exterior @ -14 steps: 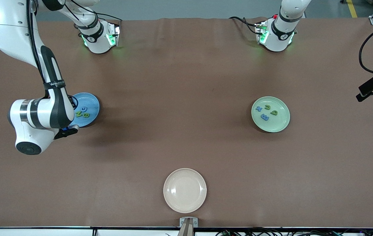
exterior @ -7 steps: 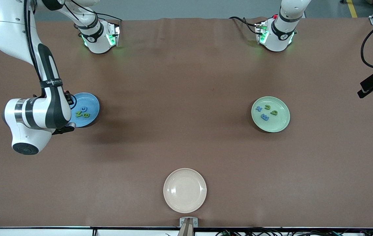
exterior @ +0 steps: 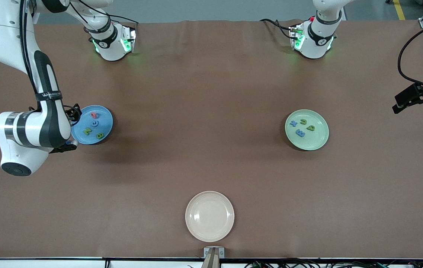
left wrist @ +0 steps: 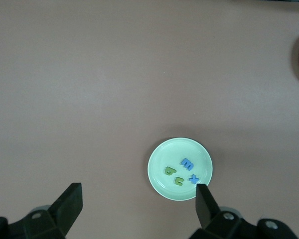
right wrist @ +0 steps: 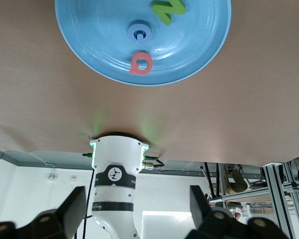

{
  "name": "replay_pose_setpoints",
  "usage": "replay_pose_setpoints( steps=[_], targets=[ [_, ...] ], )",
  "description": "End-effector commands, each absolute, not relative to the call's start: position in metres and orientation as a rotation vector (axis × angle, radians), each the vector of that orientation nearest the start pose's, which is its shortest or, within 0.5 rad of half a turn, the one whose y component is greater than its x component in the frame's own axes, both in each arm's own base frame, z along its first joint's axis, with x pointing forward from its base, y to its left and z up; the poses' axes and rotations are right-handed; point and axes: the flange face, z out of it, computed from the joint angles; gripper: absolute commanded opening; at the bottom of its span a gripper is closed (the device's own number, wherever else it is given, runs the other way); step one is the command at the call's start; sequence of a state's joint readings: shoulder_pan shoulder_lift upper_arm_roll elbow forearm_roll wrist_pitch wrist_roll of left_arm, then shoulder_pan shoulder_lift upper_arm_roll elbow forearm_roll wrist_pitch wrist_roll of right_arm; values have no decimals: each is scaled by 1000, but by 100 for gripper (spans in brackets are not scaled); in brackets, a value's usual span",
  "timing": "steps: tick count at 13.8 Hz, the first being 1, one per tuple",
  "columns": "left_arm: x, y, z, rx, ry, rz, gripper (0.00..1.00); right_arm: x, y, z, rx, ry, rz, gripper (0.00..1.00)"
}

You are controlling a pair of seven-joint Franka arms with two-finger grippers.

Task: Sort uppercase to blue plate, lowercase to green plate
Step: 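Release the pink C onto the blue plate and raise the right gripper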

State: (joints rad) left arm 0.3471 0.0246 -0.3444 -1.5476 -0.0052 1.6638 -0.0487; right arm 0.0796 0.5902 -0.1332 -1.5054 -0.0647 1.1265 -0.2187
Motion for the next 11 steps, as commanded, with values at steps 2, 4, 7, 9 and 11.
replay_pose_setpoints(
  steps=[2,4,7,9,11],
  targets=[
    [570,4,632,-3156,-74,-128,100,581,-20,307,-2789,-198,1453,100],
    [570,2,633,-3155,-71,-130,100,595,-20,326,-2839,-203,1375,100],
    [569,4,630,-3159,-69,-119,100,630,-21,390,-2979,-209,1100,100],
    [569,4,630,-3161,-69,-116,100,646,-18,431,-3047,-220,935,100],
    [565,5,629,-3161,-71,-95,100,661,-15,456,-3119,-239,725,100]
  ],
)
